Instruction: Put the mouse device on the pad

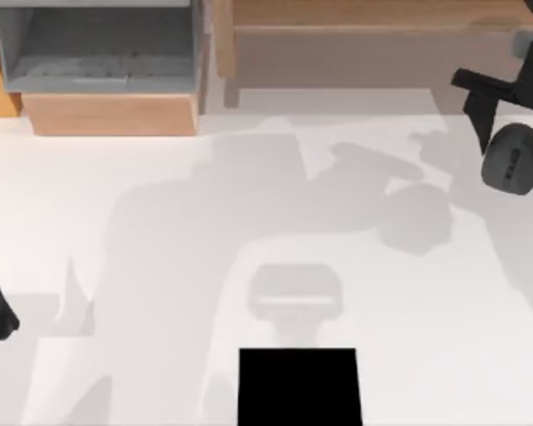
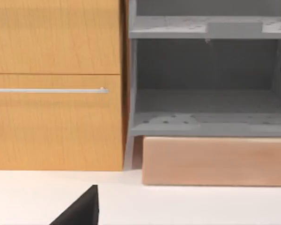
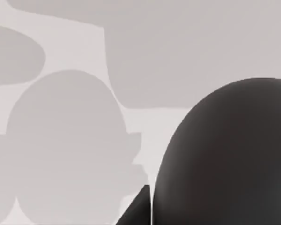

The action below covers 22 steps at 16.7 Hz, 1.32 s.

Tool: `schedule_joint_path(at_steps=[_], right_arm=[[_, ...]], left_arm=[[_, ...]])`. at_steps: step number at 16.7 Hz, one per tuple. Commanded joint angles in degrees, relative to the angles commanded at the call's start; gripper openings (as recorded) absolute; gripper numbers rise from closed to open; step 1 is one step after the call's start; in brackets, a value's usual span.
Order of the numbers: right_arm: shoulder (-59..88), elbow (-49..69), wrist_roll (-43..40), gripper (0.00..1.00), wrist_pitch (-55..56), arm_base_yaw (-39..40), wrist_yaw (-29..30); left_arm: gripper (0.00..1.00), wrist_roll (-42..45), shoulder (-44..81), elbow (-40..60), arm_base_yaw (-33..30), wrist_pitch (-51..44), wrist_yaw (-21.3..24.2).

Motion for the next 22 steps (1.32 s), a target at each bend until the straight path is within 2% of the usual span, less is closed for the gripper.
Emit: schedule_joint_path(at_steps=[14,18,22], right_arm=[[-8.6,-15.7,113.9,0.0,6.5,25.5,-0.1],[-10.8,-19.7,143.2,0.0,8.2,32.8,0.1],[-12.8,-23.2,168.5,0.0,9.6,39.5,0.3]], left_arm=[[1.0,0.0,0.0,0.0,0.0,0.0,0.0],[1.0,0.0,0.0,0.0,0.0,0.0,0.0],[1.0,0.0,0.0,0.0,0.0,0.0,0.0]])
